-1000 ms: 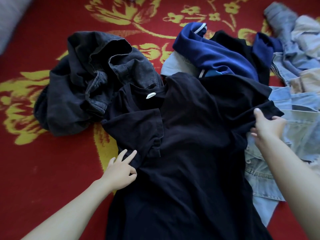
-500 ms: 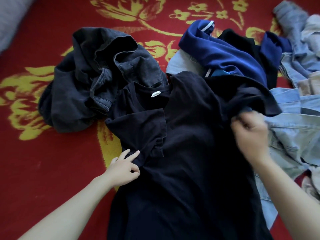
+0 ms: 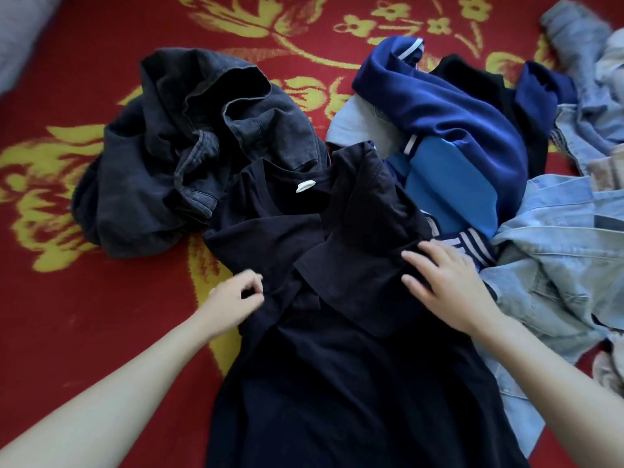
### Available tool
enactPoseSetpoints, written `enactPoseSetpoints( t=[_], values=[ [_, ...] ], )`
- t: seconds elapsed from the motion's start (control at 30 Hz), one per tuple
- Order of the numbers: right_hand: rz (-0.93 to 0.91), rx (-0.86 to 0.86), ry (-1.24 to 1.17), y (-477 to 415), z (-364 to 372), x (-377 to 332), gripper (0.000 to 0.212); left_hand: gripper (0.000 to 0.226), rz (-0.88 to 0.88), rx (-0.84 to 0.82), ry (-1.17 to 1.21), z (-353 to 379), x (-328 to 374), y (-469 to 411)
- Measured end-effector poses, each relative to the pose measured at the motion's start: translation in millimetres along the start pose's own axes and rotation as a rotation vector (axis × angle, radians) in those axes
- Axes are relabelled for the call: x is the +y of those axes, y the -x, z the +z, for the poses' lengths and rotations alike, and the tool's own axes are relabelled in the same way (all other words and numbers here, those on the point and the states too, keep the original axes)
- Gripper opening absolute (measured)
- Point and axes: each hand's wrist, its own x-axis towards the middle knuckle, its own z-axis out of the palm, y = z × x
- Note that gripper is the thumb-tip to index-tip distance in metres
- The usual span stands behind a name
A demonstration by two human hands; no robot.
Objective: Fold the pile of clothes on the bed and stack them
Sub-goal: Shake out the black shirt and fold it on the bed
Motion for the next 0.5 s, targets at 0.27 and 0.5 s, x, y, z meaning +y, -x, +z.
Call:
enactPoseSetpoints(
  t=[0.27, 0.5],
  values=[
    [0.273, 0.019, -0.194, -111.6, -28.3, -21.3, 0.065, 0.048, -0.089, 0.451, -0.271, -65.7, 31.7, -68.0],
    [0.429, -0.094, -0.394, -177.4, -18.9, -8.1, 0.044, 0.059, -0.091, 0.391, -0.538, -68.4, 41.7, -107.7]
  ],
)
